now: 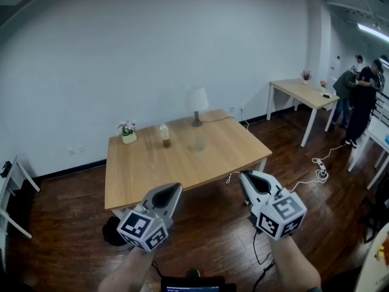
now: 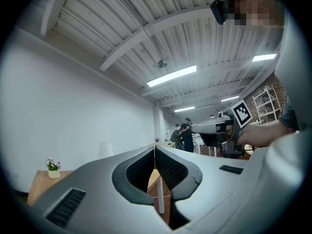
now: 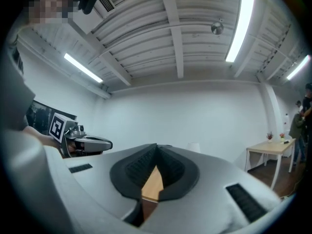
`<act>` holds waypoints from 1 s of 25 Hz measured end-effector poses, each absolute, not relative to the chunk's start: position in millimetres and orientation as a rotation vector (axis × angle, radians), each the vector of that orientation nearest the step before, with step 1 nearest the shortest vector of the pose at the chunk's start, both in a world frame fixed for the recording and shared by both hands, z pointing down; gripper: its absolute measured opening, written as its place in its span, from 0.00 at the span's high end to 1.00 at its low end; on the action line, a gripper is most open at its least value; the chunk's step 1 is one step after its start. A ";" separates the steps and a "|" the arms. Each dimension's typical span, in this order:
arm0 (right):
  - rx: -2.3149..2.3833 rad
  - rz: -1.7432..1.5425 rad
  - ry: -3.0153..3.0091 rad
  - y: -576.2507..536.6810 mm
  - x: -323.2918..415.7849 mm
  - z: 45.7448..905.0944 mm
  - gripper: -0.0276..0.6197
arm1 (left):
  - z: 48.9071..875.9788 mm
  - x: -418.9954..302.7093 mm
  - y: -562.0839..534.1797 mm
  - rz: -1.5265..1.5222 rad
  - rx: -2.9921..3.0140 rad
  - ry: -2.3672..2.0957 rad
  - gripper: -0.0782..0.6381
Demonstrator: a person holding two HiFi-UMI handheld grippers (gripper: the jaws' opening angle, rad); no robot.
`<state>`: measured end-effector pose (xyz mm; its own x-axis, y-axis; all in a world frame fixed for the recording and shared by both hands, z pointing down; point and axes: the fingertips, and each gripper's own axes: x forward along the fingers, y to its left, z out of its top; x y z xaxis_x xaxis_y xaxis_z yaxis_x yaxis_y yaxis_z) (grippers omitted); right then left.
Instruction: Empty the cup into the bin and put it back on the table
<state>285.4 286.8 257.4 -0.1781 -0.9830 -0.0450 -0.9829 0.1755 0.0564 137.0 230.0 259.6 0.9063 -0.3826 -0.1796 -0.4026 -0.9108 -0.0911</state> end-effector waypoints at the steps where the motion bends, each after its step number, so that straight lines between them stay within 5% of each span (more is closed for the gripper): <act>1: 2.007 -0.115 -2.405 281.2 288.5 258.9 0.95 | 262.2 141.1 224.4 0.240 -2.948 0.609 0.89; 25: 2.030 -0.049 -2.315 83.2 350.6 265.1 0.95 | 248.3 197.2 22.8 0.307 -2.950 0.592 0.89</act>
